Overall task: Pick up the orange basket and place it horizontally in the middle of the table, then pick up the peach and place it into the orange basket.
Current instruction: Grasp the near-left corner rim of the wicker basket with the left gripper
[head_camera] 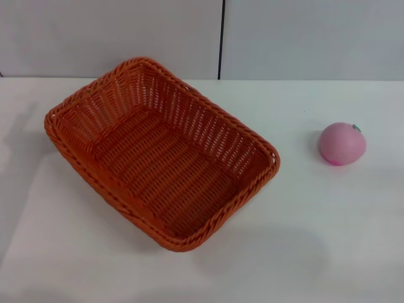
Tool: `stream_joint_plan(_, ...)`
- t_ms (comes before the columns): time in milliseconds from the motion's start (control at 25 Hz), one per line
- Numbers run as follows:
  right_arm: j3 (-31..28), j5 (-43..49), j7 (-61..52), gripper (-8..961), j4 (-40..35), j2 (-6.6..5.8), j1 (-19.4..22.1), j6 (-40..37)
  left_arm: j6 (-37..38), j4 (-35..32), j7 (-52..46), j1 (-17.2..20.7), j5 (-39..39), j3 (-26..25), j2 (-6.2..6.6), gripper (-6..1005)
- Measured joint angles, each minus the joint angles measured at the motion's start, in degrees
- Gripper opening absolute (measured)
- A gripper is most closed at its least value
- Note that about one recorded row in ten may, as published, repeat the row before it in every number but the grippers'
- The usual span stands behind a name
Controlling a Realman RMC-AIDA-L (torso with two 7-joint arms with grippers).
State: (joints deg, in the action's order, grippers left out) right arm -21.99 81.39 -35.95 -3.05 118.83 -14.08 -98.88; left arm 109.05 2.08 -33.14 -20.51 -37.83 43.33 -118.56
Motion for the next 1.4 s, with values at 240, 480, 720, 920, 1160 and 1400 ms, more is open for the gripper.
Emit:
stream_joint_plan(240, 0.2, 0.0, -0.1, 824, 0.1, 0.0, 0.1, 0.0, -0.1, 0.1, 0.0, 0.0, 0.0, 0.0, 0.0, 601)
stream_joint_plan(480, 0.2, 0.0, -0.1, 824, 0.2, 0.04, 0.1, -0.1, -0.3, -0.7, 0.0, 0.9, -0.3, 0.4, 0.36, 602)
stream_joint_plan(720, 0.3, 0.5, -0.1, 825, 0.2, -0.03, 0.0, -0.1, -3.1, -7.6, -6.7, 3.4, -0.5, 1.5, 0.87, 603)
stream_joint_plan(920, 0.4, 0.6, -0.1, 825, 0.1, 0.01, 0.0, 0.4, -4.1, -14.3, -10.5, 4.4, -0.6, 5.4, 1.31, 604)
stream_joint_plan(1160, 0.9, 0.7, -0.1, 825, 0.8, 0.05, -0.2, 0.8, -16.7, -26.3, -24.9, 3.3, -7.5, 12.1, 5.29, 606)
stream_joint_plan(1400, 0.9, 0.7, -1.5, 825, 0.7, 0.0, 0.0, 0.9, -28.5, -43.2, -46.3, 1.5, -26.3, 11.7, 8.33, 607)
